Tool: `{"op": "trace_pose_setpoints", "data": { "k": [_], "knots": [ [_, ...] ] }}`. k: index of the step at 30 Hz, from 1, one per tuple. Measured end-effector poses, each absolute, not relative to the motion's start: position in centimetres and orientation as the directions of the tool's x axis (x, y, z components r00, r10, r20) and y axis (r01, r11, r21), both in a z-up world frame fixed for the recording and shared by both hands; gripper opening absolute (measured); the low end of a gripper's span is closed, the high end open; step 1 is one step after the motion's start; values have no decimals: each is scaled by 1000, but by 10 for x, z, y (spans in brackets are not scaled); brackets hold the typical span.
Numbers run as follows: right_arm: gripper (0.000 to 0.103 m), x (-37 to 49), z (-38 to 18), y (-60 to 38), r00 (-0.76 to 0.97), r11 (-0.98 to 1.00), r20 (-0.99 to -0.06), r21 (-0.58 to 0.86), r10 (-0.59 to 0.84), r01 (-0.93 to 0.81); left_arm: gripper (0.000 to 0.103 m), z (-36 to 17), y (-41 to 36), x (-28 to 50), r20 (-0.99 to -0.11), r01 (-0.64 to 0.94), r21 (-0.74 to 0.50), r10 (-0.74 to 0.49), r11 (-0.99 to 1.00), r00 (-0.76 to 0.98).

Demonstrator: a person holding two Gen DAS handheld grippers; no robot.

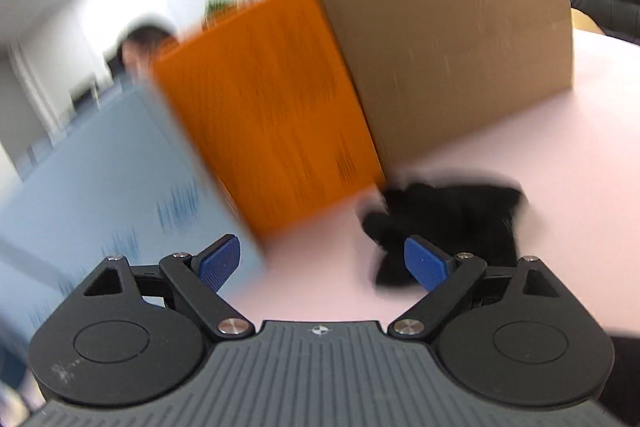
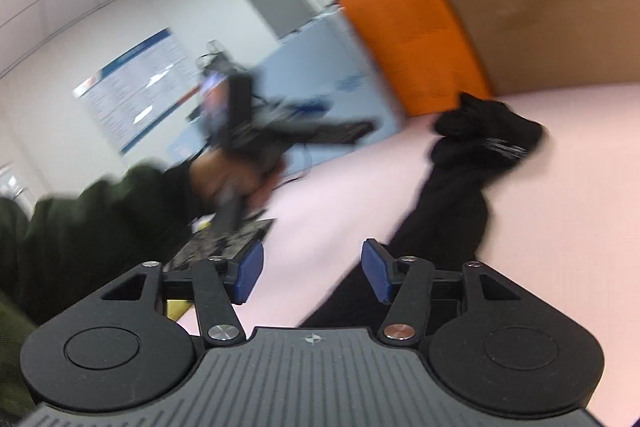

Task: Fold clothes

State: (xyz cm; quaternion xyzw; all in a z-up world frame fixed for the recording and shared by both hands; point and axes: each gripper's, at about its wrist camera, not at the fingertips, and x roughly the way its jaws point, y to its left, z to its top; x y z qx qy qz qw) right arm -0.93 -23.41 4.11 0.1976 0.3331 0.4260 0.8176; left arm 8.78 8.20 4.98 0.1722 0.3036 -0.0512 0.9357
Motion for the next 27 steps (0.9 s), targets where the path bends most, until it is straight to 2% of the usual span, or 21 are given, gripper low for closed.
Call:
{"op": "trace_pose_setpoints", "data": {
  "k": [5,10,13,17,18,19,20,21,22,23,24,27],
  "knots": [
    [64,4,-6,-269,488,668,-475,641,732,-379,89,4,97,7,-695,271,61,-154,961,702],
    [64,13,-39,-272,462,800,-655,456,598,-390,89,-24,92,-57,-712,234,-89,-226,968,664],
    [65,16,-53,-260,451,789,-652,443,609,-426,92,-34,84,-69,-718,173,-167,-240,971,653],
    [65,18,-64,-244,425,763,-646,436,634,-477,92,-44,77,-56,-729,101,-176,-198,979,655],
    [65,19,-64,-239,416,759,-650,427,636,-492,86,-44,77,-53,-725,85,-187,-196,979,660],
    [65,19,-64,-234,407,754,-655,418,637,-507,48,-44,79,-49,-718,72,-206,-201,976,667],
    [64,15,-63,-231,408,753,-659,400,632,-522,17,-43,81,-45,-715,60,-226,-208,972,668],
    [58,15,-63,-228,410,750,-658,386,632,-537,11,-41,84,-42,-711,49,-250,-218,967,668],
    [47,8,-58,-228,403,739,-655,379,639,-557,8,-38,89,-39,-702,38,-276,-228,961,675],
    [19,8,-56,-226,393,731,-657,375,643,-570,7,-31,94,-37,-686,30,-291,-231,956,690],
    [8,8,-55,-224,384,724,-659,370,646,-583,6,-22,99,-34,-665,24,-297,-225,955,712],
    [8,12,-48,-212,332,675,-656,378,678,-633,6,15,117,-23,-579,10,-337,-216,941,786]
  ]
}}
